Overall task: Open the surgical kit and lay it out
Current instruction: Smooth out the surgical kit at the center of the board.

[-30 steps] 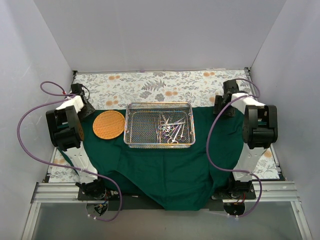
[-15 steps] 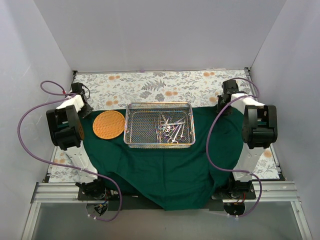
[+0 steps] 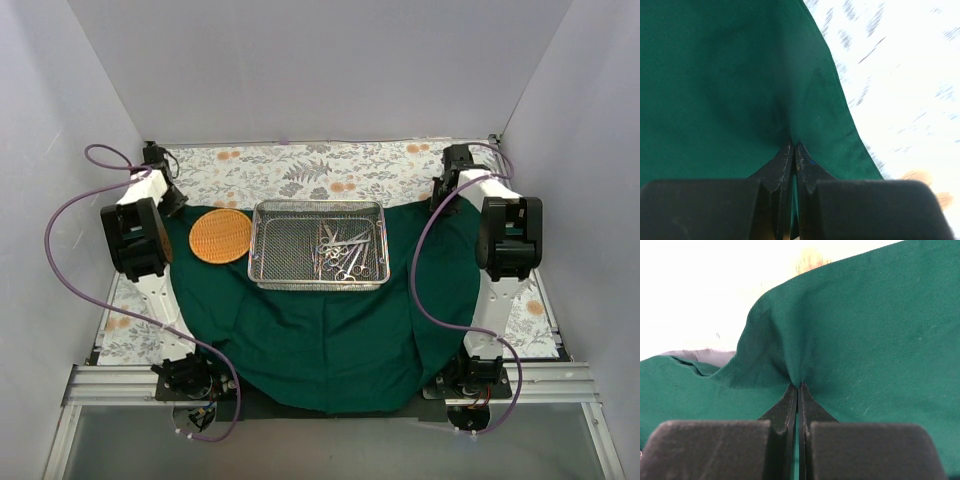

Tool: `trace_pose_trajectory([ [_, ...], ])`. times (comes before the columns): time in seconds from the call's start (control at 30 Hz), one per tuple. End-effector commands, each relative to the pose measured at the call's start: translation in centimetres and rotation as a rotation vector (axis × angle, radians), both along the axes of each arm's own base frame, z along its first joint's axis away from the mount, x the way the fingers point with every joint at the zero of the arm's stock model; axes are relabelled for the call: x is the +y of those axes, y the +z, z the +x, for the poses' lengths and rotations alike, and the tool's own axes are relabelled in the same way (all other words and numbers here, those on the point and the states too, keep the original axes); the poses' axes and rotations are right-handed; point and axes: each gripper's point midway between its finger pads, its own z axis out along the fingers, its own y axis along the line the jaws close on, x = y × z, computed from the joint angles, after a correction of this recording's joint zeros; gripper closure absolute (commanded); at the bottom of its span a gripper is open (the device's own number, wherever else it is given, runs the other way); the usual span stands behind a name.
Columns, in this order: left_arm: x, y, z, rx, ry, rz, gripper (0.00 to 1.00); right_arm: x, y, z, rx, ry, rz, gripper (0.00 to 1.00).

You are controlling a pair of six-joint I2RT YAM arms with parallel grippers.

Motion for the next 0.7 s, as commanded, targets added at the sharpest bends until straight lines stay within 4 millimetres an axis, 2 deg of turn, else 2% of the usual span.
trace_pose_trajectory([
  [0.0, 0.7, -2.5, 3.7, -0.048, 0.018, -0.028, 1.00, -3.4, -2.6, 4.2, -0.052, -0.076, -0.054, 0.99],
  [0.17, 1.3, -1.8, 8.8, -0.155, 0.024, -0.039, 1.00, -4.1, -1.7, 8.5, -0.139, -0.088, -0.024, 0.99],
  [0.3, 1.6, -1.8, 11.0, -0.202, 0.028, -0.045, 1.00, -4.5, -0.6, 12.4, -0.216, -0.081, 0.005, 0.99],
  [0.37, 1.9, -1.9, 11.4, -0.213, 0.038, -0.040, 1.00, -4.4, -0.2, 13.7, -0.248, -0.052, 0.013, 0.99],
  [0.4, 2.1, -2.1, 11.6, -0.218, 0.043, -0.032, 1.00, -4.4, -0.8, 14.1, -0.253, -0.042, 0.016, 0.99],
  [0.43, 2.2, -2.4, 11.6, -0.217, 0.050, -0.029, 1.00, -4.3, 0.1, 15.1, -0.283, -0.031, 0.019, 0.99],
  [0.53, 2.5, -3.1, 11.6, -0.217, 0.064, -0.034, 1.00, -4.0, 0.0, 16.3, -0.312, -0.009, 0.029, 0.99],
  [0.67, 3.4, -3.5, 11.8, -0.228, 0.082, -0.027, 1.00, -3.3, -0.6, 16.6, -0.319, 0.000, 0.069, 0.99],
])
